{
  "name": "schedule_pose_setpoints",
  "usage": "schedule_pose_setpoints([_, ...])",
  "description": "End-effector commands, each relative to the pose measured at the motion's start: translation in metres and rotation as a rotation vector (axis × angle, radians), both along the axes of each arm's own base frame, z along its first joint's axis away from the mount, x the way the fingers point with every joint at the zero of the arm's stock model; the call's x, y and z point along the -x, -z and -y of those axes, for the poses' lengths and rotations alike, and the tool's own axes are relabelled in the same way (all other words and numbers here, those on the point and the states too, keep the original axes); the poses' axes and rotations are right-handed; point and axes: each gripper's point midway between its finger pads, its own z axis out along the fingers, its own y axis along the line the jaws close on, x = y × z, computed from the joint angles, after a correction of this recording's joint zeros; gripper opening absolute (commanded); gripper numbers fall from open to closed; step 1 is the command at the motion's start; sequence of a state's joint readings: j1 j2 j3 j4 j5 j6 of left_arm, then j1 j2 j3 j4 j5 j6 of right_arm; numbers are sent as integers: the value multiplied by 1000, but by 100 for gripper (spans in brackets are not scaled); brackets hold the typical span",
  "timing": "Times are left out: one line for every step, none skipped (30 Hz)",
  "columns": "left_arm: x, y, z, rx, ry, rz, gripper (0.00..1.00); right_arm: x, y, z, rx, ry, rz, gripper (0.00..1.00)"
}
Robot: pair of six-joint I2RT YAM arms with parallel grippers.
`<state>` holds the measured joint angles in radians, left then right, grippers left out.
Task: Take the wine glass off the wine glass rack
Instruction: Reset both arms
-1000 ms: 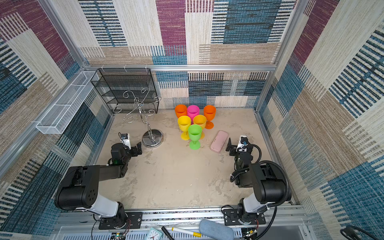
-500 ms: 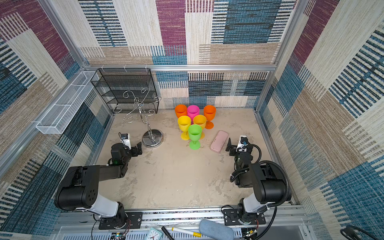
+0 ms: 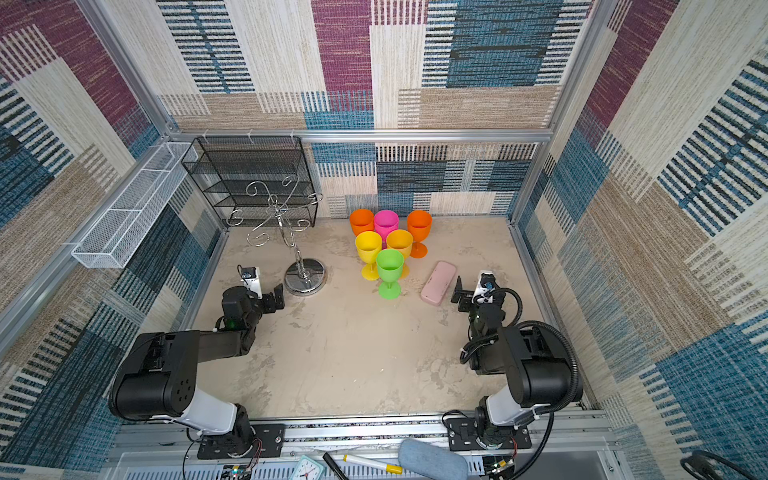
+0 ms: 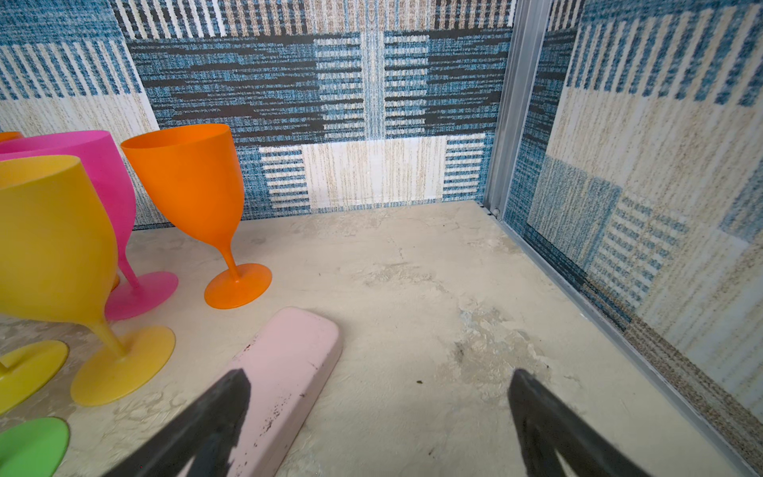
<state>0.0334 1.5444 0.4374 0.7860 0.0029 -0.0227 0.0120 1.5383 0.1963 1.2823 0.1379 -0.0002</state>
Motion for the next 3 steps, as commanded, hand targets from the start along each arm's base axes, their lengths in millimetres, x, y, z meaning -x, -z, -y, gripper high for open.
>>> schedule_pose_setpoints([-1, -4, -1, -22, 6, 16, 99, 0, -7, -2, -7, -10, 31, 100])
schedule_pose_setpoints([-1, -5, -1, -22, 7, 18, 99, 0, -8, -2, -7, -9, 33, 100])
schedule_pose_setpoints([-1, -4, -1, -22, 6, 17, 99, 0, -8, -2, -5, -10, 33, 100])
